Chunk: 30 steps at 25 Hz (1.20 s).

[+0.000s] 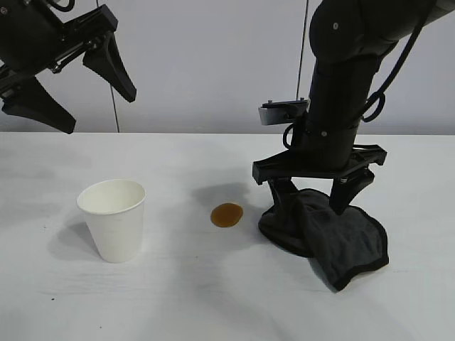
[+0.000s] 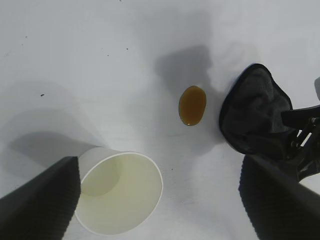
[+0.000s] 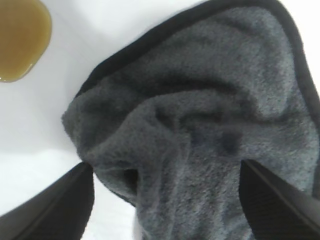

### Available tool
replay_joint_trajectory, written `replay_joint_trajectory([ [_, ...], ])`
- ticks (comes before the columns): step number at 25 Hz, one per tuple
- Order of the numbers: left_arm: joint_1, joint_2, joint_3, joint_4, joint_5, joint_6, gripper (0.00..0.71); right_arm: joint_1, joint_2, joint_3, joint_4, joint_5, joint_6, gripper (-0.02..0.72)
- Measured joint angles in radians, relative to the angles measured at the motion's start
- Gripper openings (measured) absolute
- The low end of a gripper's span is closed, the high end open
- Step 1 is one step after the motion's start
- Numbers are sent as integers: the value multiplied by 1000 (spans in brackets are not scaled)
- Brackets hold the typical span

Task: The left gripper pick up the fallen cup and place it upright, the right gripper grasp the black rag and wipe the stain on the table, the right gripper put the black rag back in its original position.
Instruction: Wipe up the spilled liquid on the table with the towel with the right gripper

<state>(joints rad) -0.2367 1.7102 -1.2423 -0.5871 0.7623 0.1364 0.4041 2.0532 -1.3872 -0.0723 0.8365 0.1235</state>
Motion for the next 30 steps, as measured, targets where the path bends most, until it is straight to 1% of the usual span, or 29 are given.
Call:
replay_joint_trajectory([
  [2,0,0,0,0,0,0,624,-1,12,0,-11,-2,8,532],
  [4,0,0,0,0,0,0,624,-1,35,0,-8,-3,11,525],
  [6,0,0,0,0,0,0,624,-1,54,0,3,-5,11,483],
  [7,0,0,0,0,0,0,624,-1,57,0,9,-7,11,433],
  [8,0,0,0,0,0,0,624,-1,57,0,13,-7,11,365],
  [11,0,0,0,0,0,0,624,-1,57,-1,13,-10,11,139],
  [12,0,0,0,0,0,0,624,-1,57,-1,13,-8,11,85],
  [14,0,0,0,0,0,0,624,-1,57,-1,12,-6,11,39],
  [17,0,0,0,0,0,0,624,-1,57,-2,10,-7,11,23],
  [21,0,0,0,0,0,0,624,-1,48,-12,17,-13,11,20],
  [26,0,0,0,0,0,0,624,-1,46,-102,66,-12,11,20],
  [28,0,0,0,0,1,0,624,0,54,-145,81,3,9,20],
  [30,0,0,0,0,6,0,624,12,75,-187,82,15,5,20],
])
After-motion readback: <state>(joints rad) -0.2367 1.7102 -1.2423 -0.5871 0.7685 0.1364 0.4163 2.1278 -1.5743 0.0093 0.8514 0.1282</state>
